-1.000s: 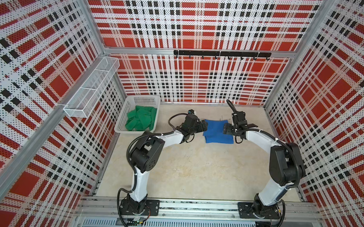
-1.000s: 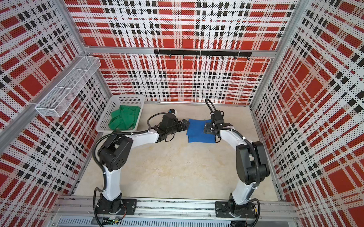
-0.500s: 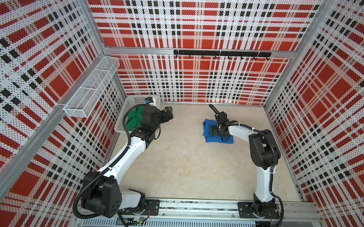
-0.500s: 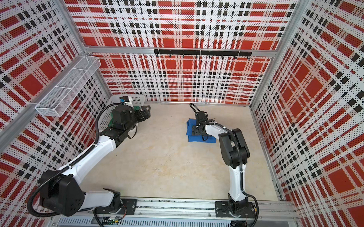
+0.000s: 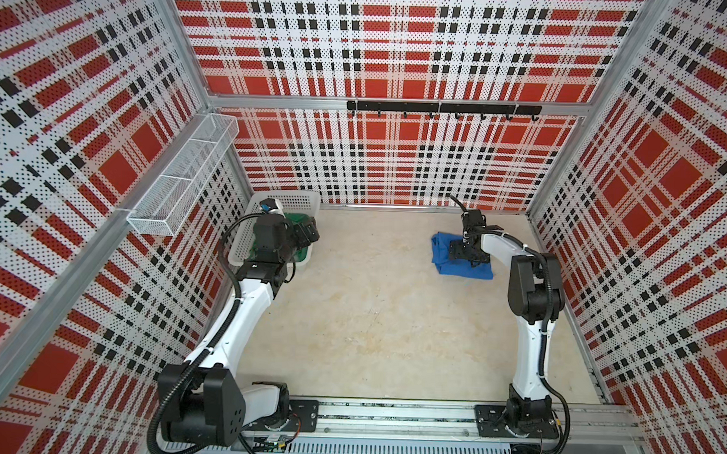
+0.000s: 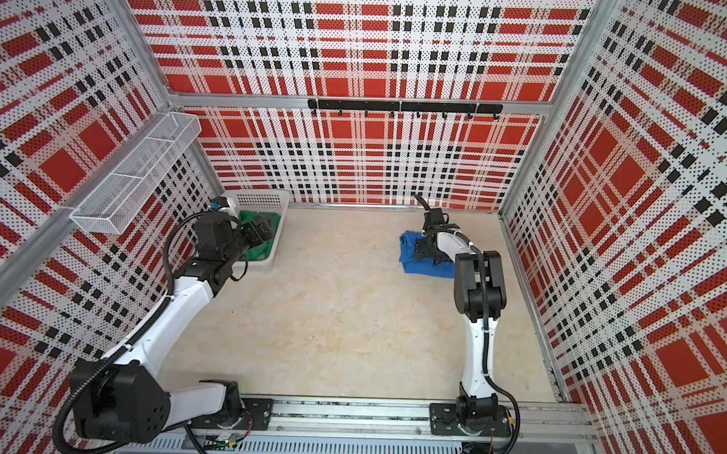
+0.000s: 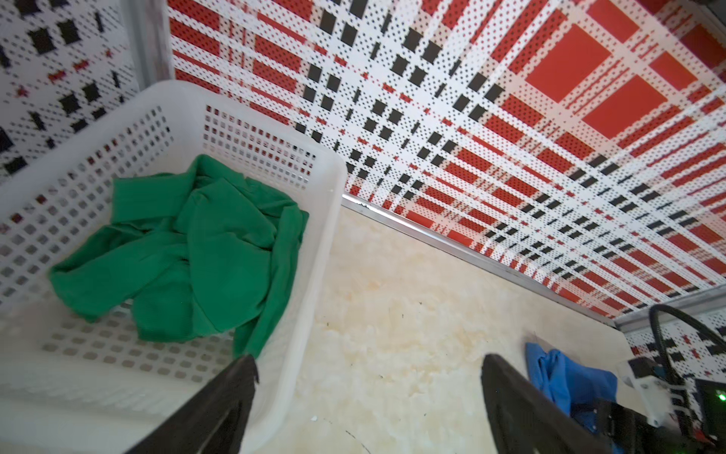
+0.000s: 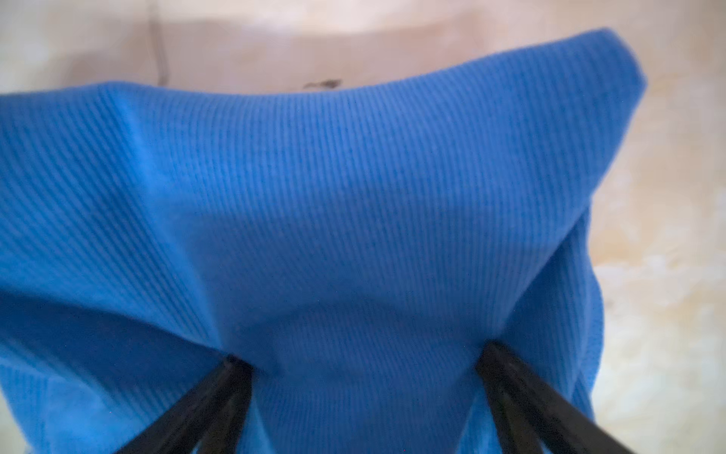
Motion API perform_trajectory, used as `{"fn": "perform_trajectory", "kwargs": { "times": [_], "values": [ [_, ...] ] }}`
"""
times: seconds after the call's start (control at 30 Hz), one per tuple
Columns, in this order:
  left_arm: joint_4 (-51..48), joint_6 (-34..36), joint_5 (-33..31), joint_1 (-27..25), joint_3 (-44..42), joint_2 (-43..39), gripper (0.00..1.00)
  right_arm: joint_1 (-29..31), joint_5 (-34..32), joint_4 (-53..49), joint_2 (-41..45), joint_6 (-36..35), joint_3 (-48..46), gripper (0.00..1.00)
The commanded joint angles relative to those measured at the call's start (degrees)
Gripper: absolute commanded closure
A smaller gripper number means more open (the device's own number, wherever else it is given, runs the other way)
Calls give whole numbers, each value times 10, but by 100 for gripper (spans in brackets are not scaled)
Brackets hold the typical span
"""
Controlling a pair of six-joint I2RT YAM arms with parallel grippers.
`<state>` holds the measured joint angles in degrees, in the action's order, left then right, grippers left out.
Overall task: Fold and stack the tank tops
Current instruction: 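Set blue square at far corner with right gripper while left grasps green top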
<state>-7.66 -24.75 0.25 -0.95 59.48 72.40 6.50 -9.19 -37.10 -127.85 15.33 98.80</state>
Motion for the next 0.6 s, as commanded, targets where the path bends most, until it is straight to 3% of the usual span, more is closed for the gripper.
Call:
{"fn": "perform_trajectory", "kwargs": {
  "times": [0.0, 0.17, 0.2, 0.33, 0.57],
  "values": [
    [-13, 23, 19, 25, 34, 8, 7, -31, -41, -53, -47, -49, 35, 4],
    [-35, 30, 17, 44, 46, -8, 7, -74, -39, -67, -80, -77, 65, 3],
    [-38, 31, 14, 48, 45, -14, 7, -84, -22, -68, -83, -80, 69, 8],
    [-55, 33, 23, 77, 41, -34, 7, -104, 12, -65, -84, -74, 85, 14],
    [-69, 33, 37, 110, 43, -62, 7, -132, -23, -94, -107, -102, 149, 8]
  ]
}}
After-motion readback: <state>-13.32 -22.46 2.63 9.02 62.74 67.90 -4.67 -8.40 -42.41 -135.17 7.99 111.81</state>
